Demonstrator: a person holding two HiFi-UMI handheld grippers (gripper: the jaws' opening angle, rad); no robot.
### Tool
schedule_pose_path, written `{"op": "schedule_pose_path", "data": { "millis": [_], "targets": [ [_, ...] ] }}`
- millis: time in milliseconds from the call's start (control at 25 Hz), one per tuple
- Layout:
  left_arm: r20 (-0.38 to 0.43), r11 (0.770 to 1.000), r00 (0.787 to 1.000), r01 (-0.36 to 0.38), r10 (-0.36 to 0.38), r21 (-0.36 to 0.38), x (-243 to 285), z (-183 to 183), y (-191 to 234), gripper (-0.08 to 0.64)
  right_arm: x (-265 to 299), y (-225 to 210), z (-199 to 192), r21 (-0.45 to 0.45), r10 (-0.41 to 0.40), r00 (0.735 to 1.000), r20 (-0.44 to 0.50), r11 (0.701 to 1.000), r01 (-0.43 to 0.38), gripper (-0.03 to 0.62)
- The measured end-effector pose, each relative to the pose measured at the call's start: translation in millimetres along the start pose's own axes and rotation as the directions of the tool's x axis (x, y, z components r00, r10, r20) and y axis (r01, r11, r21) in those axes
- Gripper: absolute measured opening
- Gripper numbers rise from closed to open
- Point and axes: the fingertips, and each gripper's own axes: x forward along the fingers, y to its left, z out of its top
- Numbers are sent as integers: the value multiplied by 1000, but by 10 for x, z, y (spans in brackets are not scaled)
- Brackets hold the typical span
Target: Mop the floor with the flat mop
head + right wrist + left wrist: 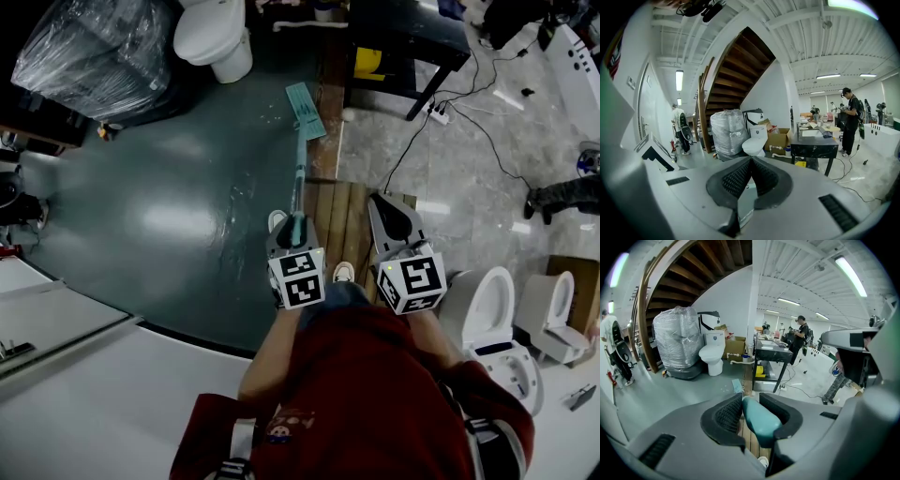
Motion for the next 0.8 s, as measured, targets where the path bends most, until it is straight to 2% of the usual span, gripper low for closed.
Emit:
{"op": "schedule_pose_path", "data": {
  "millis": [800],
  "targets": [
    [7, 1000, 1000, 28, -28, -10, 983, 688, 480, 129, 1006, -101, -13, -3, -45, 997, -56, 999, 45, 18]
  ]
}}
